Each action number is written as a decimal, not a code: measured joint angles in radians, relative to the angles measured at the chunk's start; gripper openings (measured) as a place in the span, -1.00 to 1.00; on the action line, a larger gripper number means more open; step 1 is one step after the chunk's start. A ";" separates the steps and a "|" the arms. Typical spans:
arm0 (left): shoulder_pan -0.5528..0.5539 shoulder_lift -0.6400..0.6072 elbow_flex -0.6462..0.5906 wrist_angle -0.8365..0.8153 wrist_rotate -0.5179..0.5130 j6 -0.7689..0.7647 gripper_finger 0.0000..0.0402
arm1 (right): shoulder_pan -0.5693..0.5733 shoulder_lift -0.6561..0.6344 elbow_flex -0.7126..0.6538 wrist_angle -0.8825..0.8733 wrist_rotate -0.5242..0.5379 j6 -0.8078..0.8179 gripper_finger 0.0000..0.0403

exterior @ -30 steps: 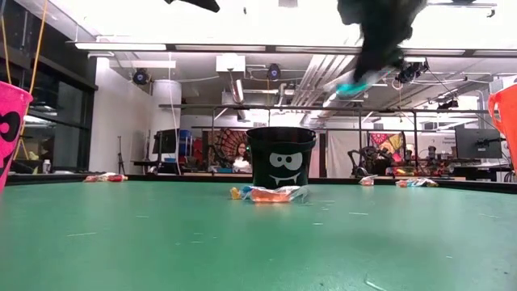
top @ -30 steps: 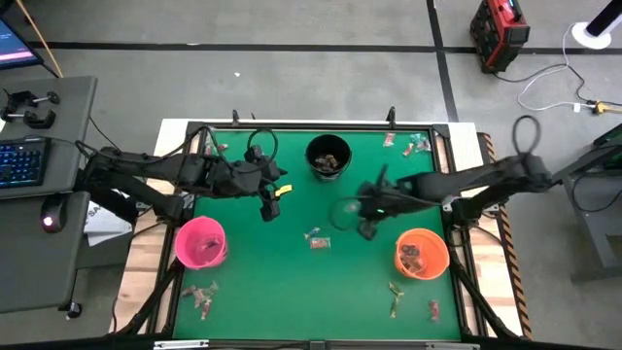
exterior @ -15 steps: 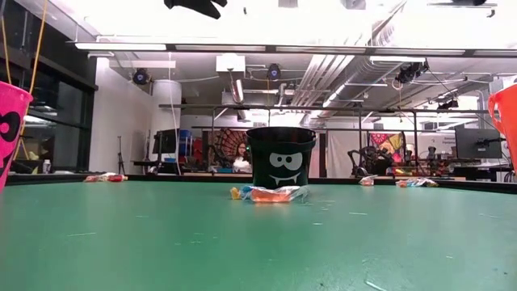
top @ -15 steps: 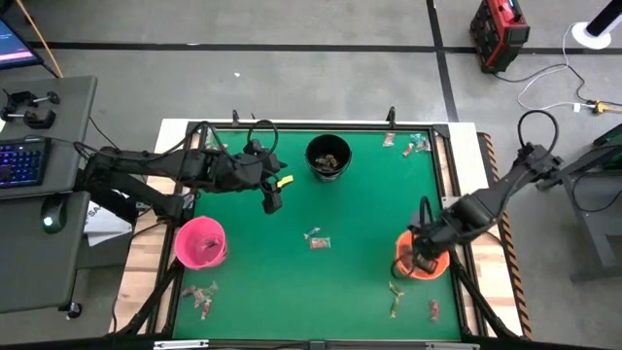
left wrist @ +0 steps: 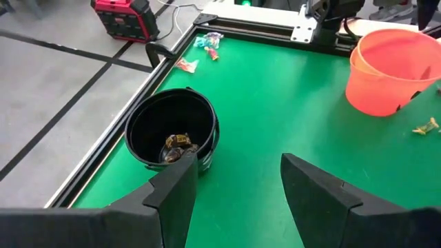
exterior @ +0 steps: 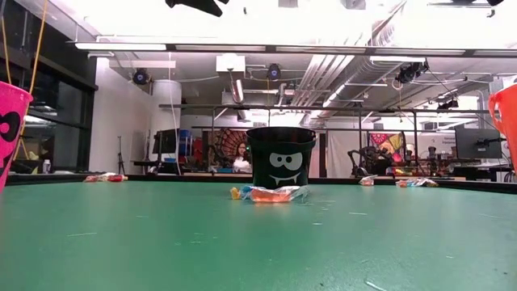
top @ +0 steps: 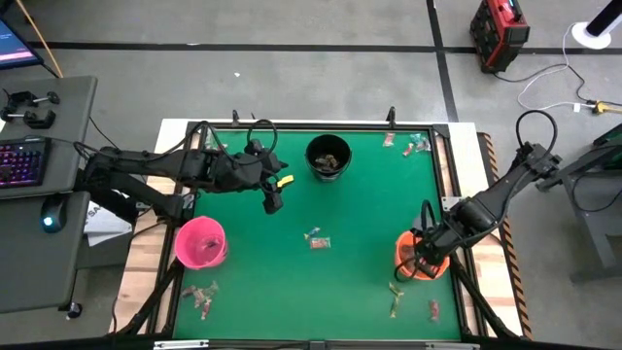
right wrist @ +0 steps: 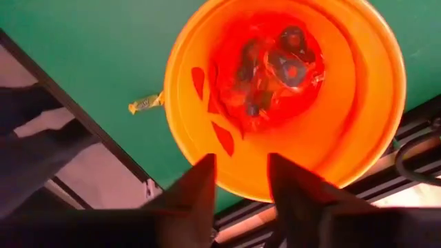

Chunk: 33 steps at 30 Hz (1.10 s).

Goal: Sort candy by brand, put in halloween buckets
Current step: Put the green candy into the pink bucket

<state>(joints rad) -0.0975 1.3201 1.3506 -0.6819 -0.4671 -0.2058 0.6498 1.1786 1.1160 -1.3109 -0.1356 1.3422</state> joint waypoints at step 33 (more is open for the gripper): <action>-0.001 0.000 0.000 -0.004 0.018 0.087 -0.01 | 0.026 0.340 0.076 0.776 -0.338 0.215 0.12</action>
<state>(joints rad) -0.0986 1.3201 1.3506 -0.6857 -0.4496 -0.1188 0.6756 1.5183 1.1919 -0.5347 -0.4738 1.5574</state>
